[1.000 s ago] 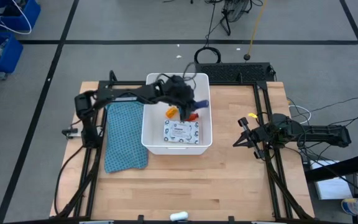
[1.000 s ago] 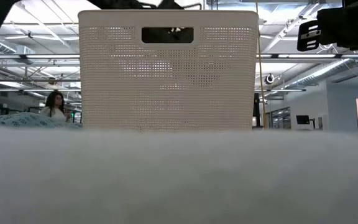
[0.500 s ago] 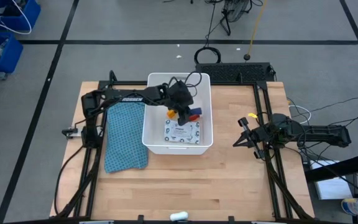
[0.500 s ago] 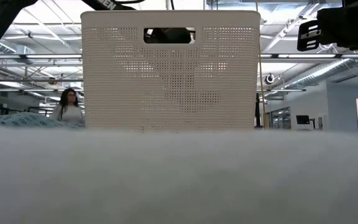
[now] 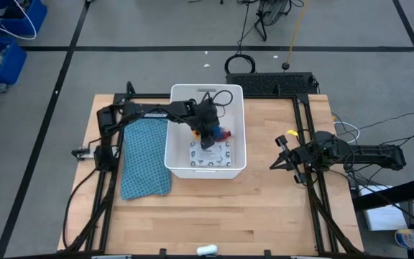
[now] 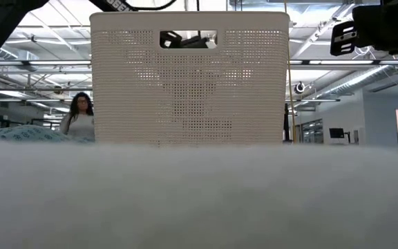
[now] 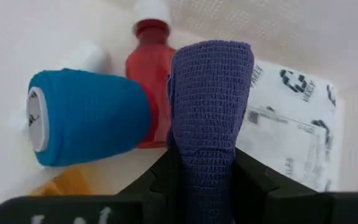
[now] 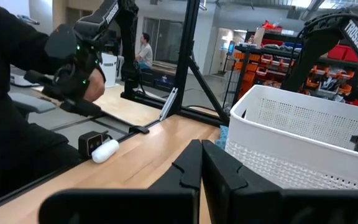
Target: Pick & place medical supplies in basket/bin
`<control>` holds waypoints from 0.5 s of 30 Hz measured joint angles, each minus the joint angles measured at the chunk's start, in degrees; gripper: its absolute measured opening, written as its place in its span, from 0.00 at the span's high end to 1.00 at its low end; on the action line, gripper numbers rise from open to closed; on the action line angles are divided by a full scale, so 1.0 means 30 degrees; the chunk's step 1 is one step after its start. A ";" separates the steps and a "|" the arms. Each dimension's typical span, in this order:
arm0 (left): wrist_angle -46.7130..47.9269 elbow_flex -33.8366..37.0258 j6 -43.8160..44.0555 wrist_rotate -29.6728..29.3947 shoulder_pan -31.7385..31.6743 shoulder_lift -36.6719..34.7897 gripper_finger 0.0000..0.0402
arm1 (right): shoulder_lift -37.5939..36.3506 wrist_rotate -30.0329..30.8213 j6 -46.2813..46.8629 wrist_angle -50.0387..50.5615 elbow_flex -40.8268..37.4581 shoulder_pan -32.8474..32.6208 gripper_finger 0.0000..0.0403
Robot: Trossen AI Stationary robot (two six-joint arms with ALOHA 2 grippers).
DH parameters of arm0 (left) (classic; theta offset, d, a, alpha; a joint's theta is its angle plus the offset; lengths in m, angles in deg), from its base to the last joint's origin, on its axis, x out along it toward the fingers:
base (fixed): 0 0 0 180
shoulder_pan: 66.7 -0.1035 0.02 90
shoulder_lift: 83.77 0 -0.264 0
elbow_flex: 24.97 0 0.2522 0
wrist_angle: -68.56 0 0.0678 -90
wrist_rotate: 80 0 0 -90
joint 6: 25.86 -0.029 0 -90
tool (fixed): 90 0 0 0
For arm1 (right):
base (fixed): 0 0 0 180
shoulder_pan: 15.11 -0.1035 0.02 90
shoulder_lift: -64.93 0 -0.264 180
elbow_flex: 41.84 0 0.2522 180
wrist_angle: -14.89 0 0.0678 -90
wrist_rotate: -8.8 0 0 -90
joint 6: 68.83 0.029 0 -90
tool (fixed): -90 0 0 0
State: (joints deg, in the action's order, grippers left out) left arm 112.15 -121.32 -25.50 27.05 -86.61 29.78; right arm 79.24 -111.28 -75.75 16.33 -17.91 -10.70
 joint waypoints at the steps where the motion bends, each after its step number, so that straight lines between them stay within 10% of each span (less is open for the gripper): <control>1: 0.0015 0.0000 0.0079 0.0136 -0.0017 0.0112 0.75 | 0.0003 0.0000 0.0000 0.0000 0.0000 0.0000 1.00; 15: 0.0008 0.0084 -0.0659 -0.0198 0.0247 -0.0051 0.63 | 0.0003 0.0000 0.0073 -0.0095 0.0000 0.0000 1.00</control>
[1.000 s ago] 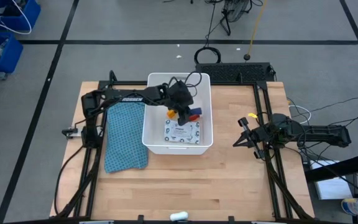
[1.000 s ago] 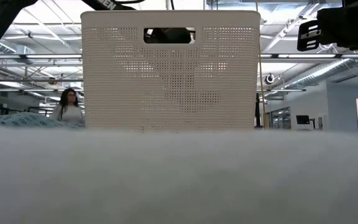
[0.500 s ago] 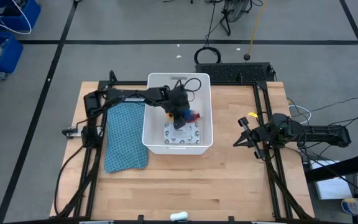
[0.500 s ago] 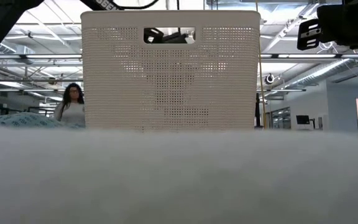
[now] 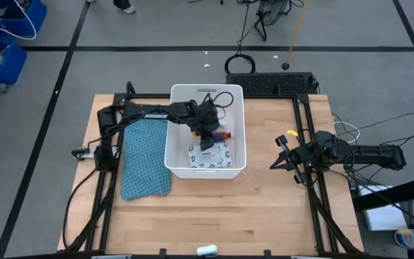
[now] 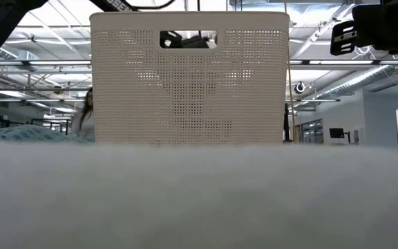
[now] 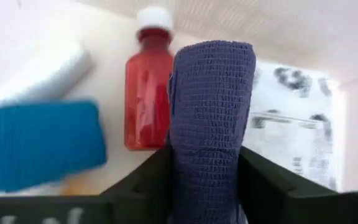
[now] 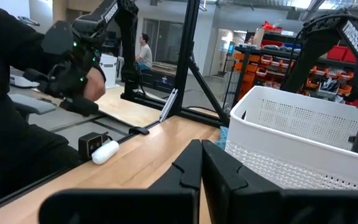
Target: Pick & place medical supplies in basket/bin
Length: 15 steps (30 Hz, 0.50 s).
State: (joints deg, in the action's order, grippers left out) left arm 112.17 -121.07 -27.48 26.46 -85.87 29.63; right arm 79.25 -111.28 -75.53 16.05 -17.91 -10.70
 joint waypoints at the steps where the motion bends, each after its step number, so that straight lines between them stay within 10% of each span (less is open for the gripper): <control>1: -0.0006 -0.0012 -0.0131 -0.0009 0.0079 -0.0154 0.59 | 0.0000 0.0000 0.0006 0.0000 0.0000 0.0000 1.00; 15: 0.0313 -0.0179 -0.1188 -0.2244 0.0462 -0.3805 0.20 | -0.0004 0.0000 -0.0007 0.0000 0.0000 0.0000 1.00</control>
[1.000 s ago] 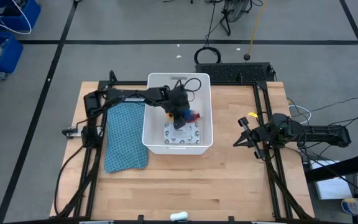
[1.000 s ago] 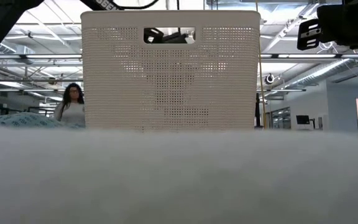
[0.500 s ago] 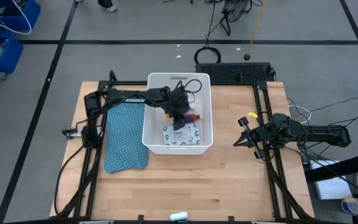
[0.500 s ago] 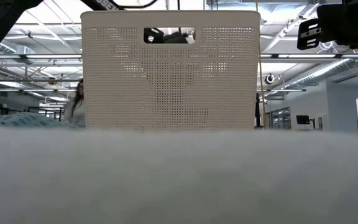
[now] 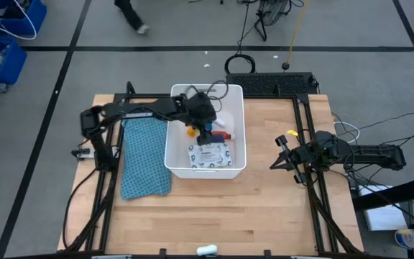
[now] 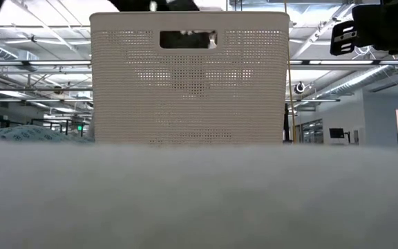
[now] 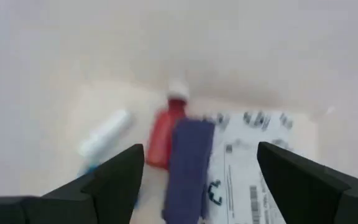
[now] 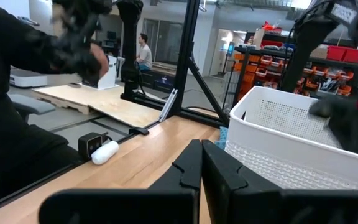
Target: Pick & place medical supplies in basket/bin
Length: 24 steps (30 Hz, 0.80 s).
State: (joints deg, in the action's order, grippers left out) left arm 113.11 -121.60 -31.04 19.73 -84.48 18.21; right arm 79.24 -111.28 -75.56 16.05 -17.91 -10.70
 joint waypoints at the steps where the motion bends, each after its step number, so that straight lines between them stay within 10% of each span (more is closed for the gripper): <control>1: -0.0103 0.0000 -0.0209 -0.0156 0.0075 -0.0595 0.20 | -0.0003 -0.0007 0.0000 0.0015 0.0000 0.0000 1.00; 8: 0.1419 -0.0015 -0.2441 -0.2594 0.1346 -0.5386 0.31 | -0.0003 -0.0003 0.0057 0.0118 0.0000 0.0000 1.00; 18: 0.1987 0.3132 -0.0569 -0.7450 0.1494 -1.0122 0.93 | -0.0003 0.0000 0.0517 0.0517 0.0000 0.0000 1.00; 24: -0.2045 0.7922 0.0622 -0.8351 0.1183 -1.3603 0.97 | -0.0003 0.0519 0.0497 0.0500 0.0000 -0.0006 1.00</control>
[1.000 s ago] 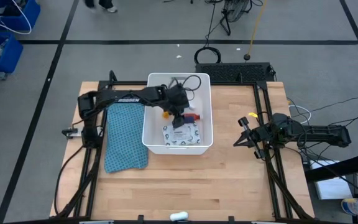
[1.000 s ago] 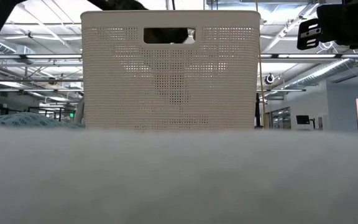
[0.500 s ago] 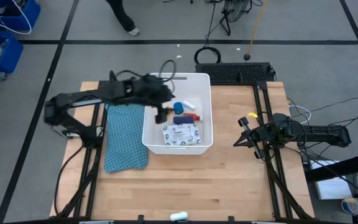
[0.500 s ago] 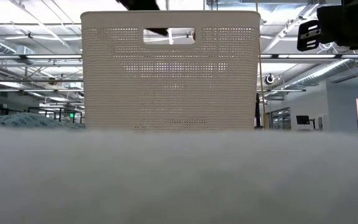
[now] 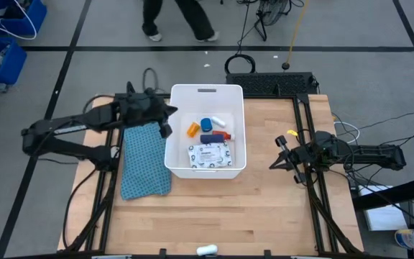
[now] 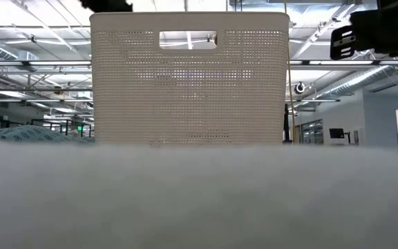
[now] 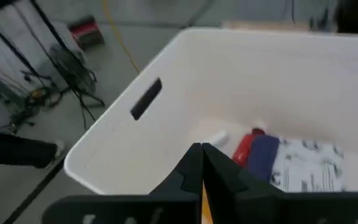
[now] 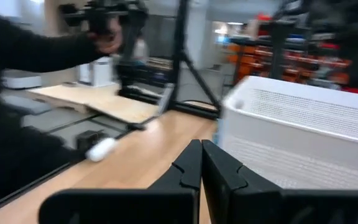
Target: Pick & place medical supplies in basket/bin
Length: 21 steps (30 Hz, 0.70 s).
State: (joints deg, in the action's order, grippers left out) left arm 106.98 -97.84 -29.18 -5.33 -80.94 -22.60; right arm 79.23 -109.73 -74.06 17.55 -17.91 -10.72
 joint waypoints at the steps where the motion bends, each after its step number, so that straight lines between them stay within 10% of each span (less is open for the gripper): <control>1: -0.0695 0.0793 0.0326 -0.0182 0.0000 -0.0506 0.98 | 0.0000 0.0646 0.0002 -0.0024 0.0000 -0.0001 1.00; 6: -0.2089 0.4181 0.2265 -0.1769 0.0163 -0.2057 0.99 | 0.0072 0.5255 0.0448 0.0331 0.0000 0.0008 1.00; 21: -0.6421 0.9215 0.8510 -0.6745 0.1275 -0.3216 0.99 | 0.2013 1.0879 0.1815 0.0911 0.0000 0.0013 1.00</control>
State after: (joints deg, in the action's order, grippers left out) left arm 87.72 -70.19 -3.64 -25.56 -77.11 -32.25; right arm 85.27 -77.09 -68.62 20.28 -17.91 -10.68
